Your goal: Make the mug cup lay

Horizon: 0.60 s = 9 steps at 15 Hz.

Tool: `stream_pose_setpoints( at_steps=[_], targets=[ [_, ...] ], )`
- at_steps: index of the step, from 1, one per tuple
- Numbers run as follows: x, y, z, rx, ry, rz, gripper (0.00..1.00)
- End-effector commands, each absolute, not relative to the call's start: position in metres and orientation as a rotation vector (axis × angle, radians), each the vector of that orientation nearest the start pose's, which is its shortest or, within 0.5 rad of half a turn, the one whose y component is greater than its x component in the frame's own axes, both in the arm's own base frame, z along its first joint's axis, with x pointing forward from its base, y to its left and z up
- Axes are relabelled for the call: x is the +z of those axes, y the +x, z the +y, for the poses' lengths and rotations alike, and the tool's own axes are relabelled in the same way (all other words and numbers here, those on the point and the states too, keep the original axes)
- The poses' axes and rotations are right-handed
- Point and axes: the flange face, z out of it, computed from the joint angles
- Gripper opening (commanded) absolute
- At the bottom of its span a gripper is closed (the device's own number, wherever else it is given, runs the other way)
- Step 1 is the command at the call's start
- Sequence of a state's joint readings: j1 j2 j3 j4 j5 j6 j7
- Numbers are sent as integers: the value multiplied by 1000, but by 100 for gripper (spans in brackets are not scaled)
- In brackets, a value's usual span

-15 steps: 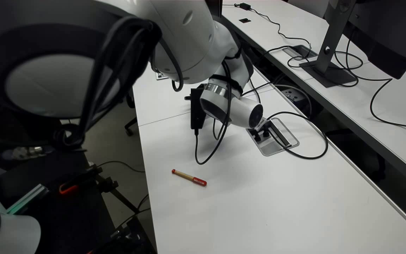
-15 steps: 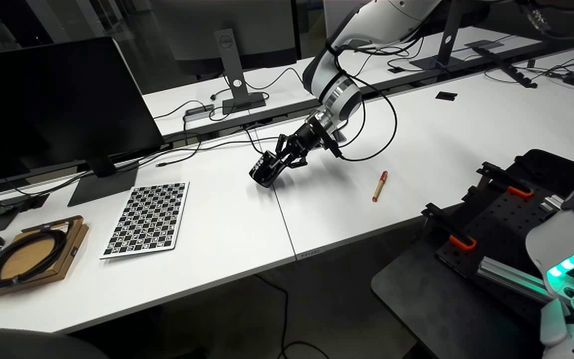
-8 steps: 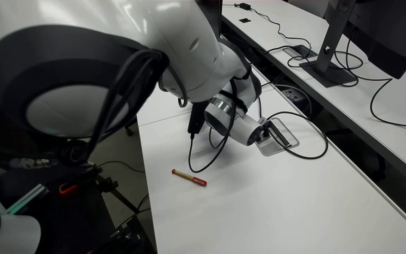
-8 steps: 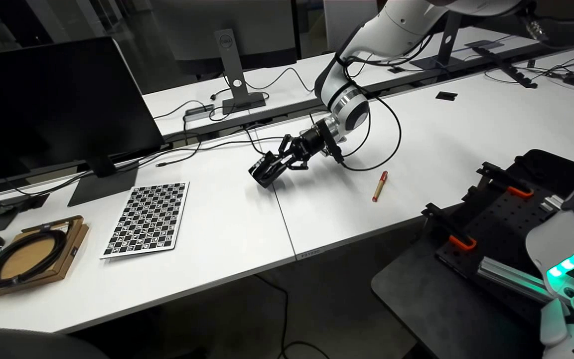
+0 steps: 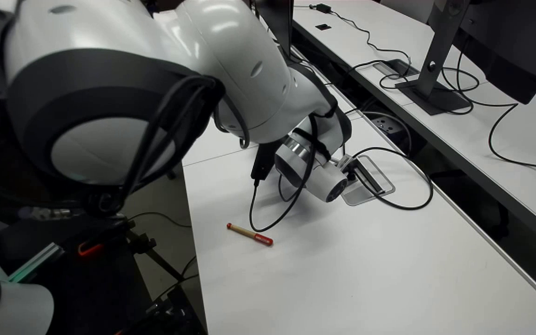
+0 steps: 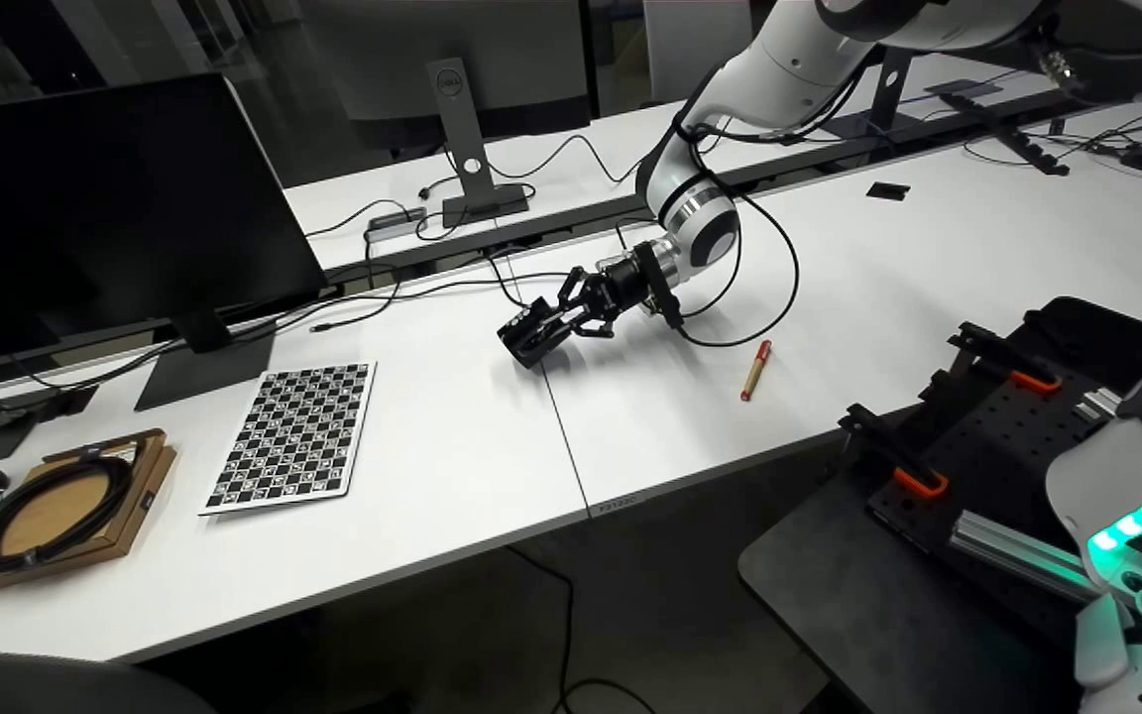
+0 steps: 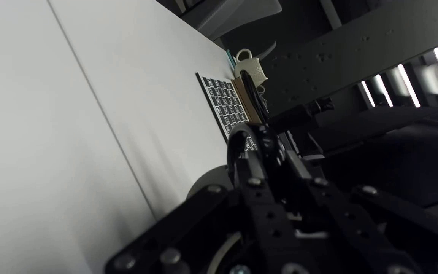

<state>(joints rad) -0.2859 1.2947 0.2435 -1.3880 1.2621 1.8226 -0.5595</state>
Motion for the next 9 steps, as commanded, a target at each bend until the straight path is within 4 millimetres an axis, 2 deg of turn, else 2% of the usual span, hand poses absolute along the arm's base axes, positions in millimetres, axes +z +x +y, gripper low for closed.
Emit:
stream_pose_setpoints(
  at_steps=[1, 9],
  targets=[
    [-41, 637, 36, 276, -1654, 428, 5],
    [-43, 646, 27, 201, -1729, 366, 5]
  ],
)
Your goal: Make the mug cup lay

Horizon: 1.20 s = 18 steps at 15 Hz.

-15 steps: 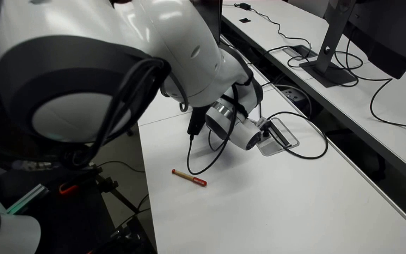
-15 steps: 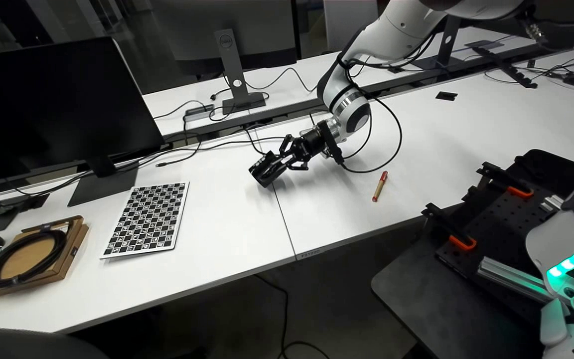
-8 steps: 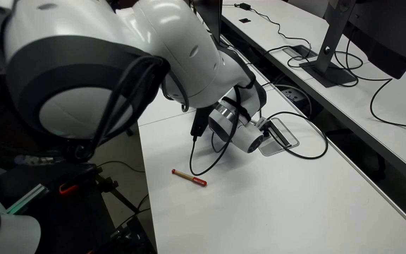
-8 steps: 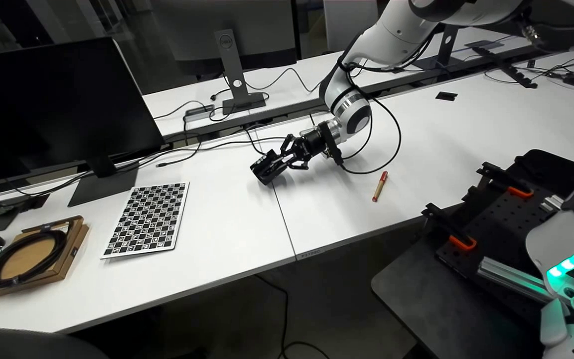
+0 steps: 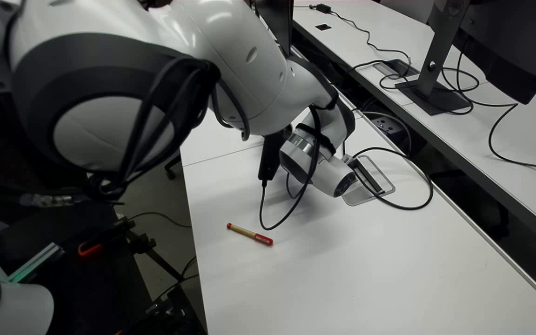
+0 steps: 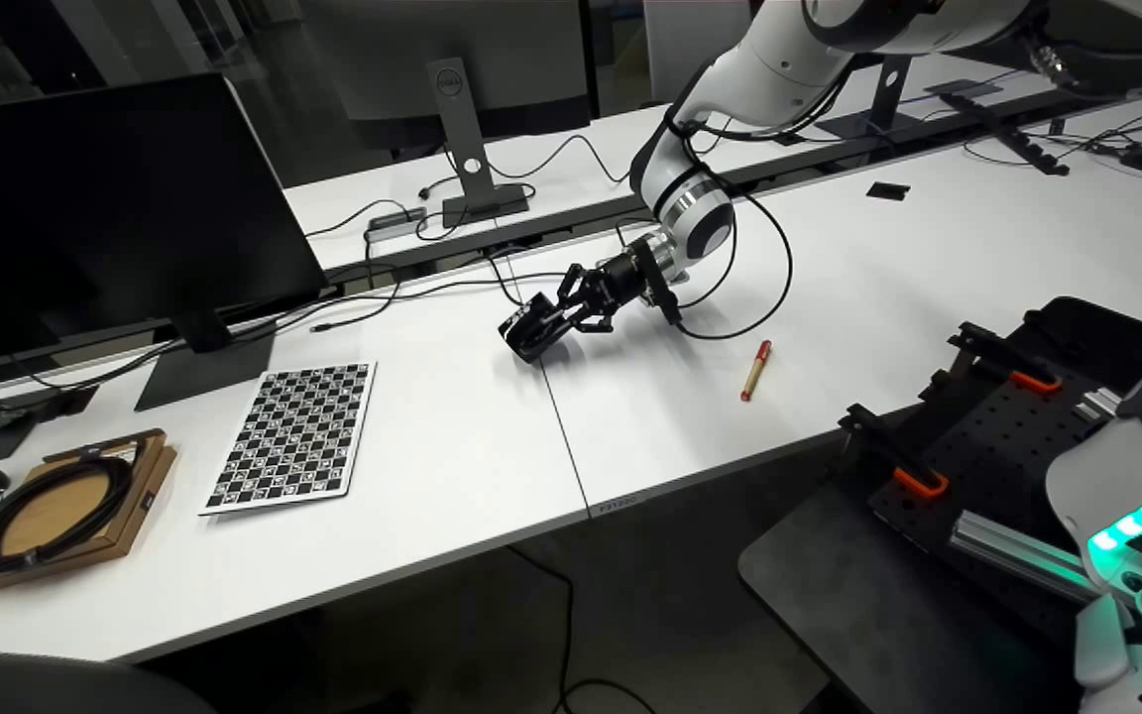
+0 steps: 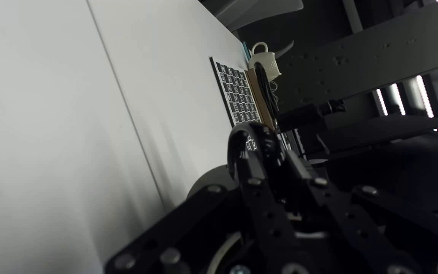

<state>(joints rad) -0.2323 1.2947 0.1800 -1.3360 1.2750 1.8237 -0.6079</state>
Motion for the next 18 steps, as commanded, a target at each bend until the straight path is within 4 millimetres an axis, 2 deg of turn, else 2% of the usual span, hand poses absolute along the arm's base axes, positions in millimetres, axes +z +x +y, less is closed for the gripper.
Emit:
stream_pose_setpoints(
  at_steps=[1, 11, 18],
  targets=[
    [-43, 647, 26, 184, -1731, 345, 5],
    [-38, 652, 25, 28, -1767, 80, 5],
    [-45, 644, 10, 58, -1863, 54, 5]
  ],
)
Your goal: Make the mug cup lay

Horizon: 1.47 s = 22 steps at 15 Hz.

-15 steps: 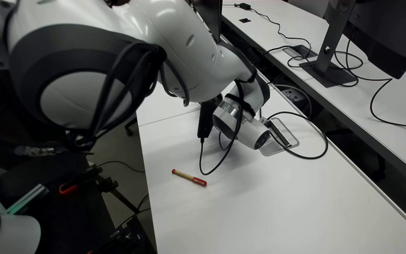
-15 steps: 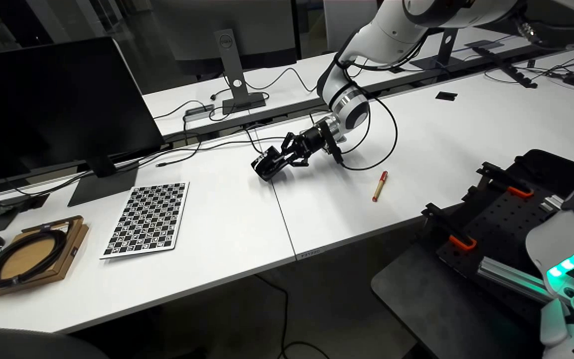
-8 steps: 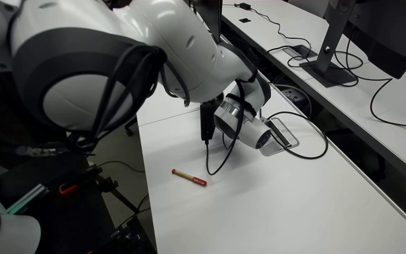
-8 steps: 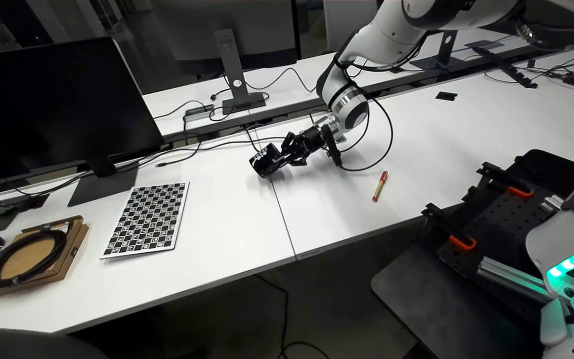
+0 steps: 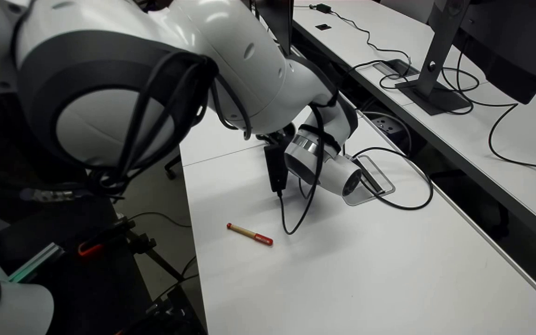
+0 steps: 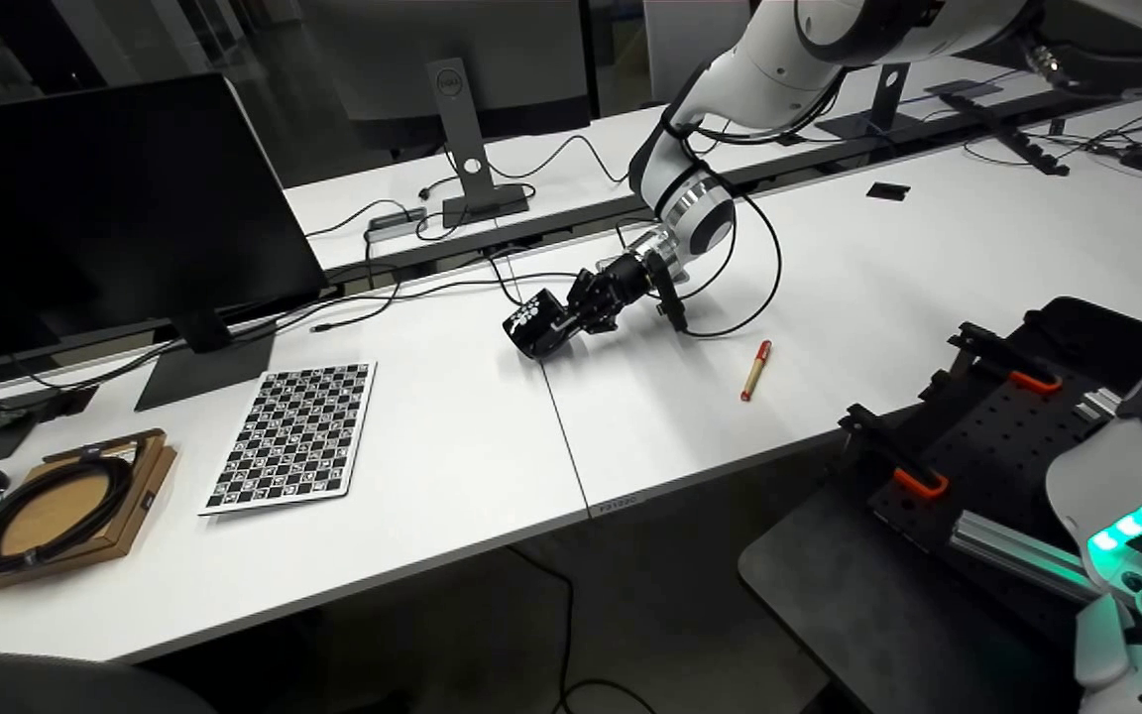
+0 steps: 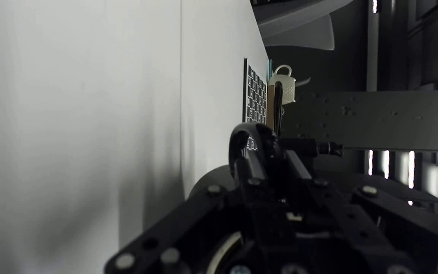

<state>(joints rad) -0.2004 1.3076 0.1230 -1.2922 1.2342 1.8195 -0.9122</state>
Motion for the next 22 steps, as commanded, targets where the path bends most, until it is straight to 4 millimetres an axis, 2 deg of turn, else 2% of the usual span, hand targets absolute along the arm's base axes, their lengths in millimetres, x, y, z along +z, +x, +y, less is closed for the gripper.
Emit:
stream_pose_setpoints(
  at_steps=[1, 14, 15, 22],
  targets=[
    [-45, 644, 10, 57, -1863, 55, 5],
    [-58, 635, 2, 60, -1809, 120, 5],
    [-58, 634, 1, 62, -1802, 122, 37],
    [-65, 630, -5, 68, -1809, 143, 88]
  ],
)
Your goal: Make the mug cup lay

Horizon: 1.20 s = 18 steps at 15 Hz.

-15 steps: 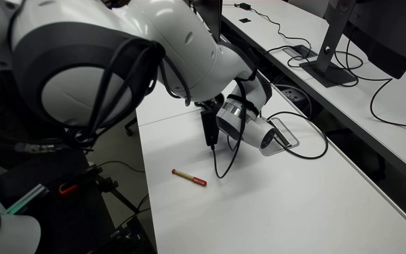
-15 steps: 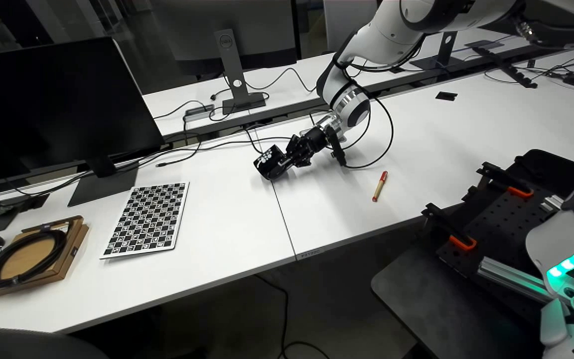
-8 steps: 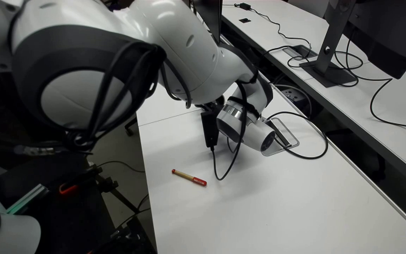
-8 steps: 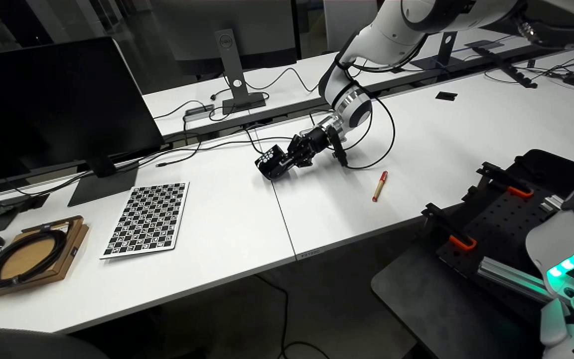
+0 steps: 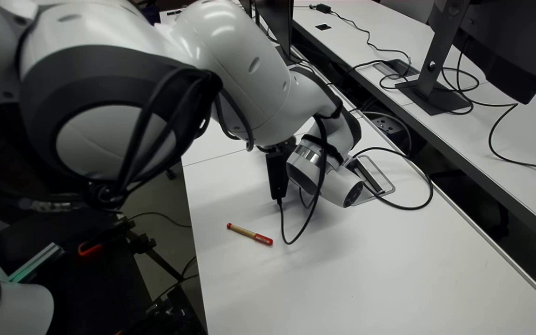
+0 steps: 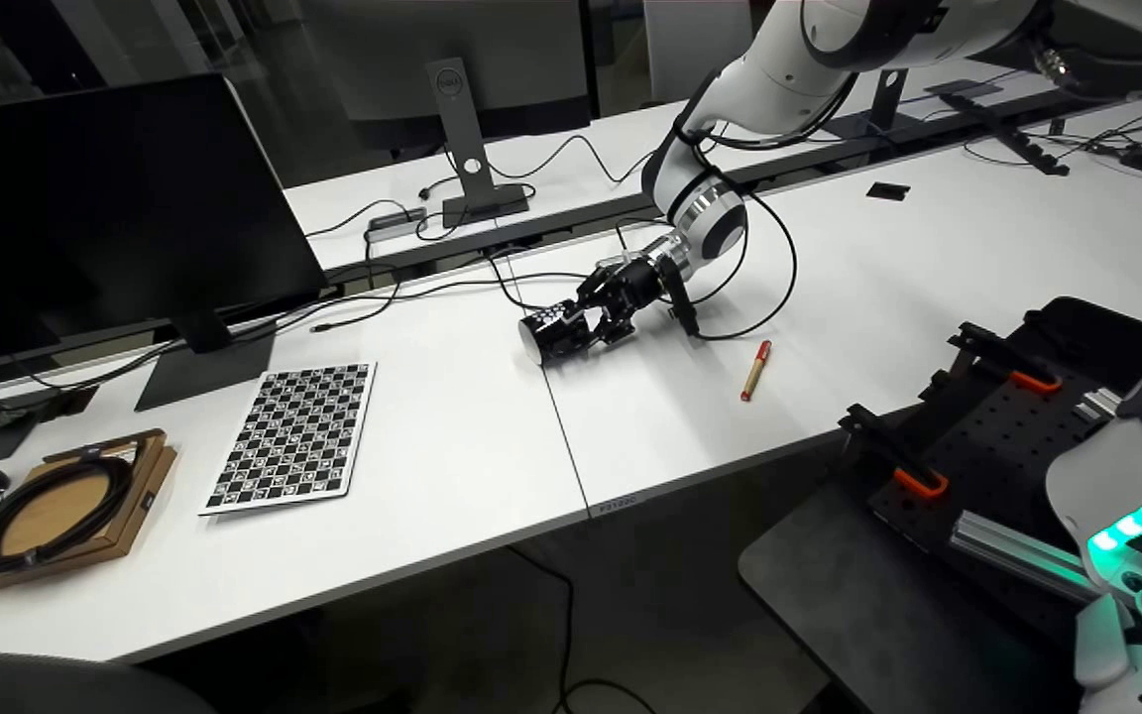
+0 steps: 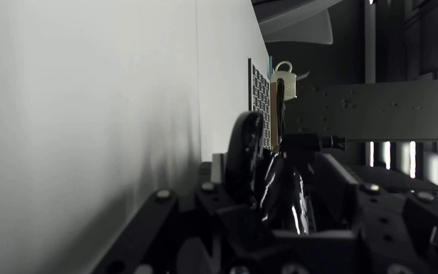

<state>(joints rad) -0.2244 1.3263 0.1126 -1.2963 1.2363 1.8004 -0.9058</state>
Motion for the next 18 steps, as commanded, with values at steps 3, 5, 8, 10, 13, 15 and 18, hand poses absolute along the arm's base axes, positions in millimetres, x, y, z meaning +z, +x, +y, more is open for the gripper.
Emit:
stream_pose_setpoints(
  at_steps=[3, 5, 8, 10, 13, 15, 18],
  targets=[
    [-64, 631, -5, 71, -1812, 147, 100],
    [-64, 631, -6, 72, -1816, 151, 100],
    [-62, 633, -10, 71, -1830, 158, 100],
    [-60, 634, -15, 61, -1845, 170, 100],
    [-55, 637, -23, 44, -1858, 176, 100],
    [-51, 638, -30, 35, -1879, 179, 100],
    [-46, 641, -38, 18, -1917, 185, 100]
  ],
)
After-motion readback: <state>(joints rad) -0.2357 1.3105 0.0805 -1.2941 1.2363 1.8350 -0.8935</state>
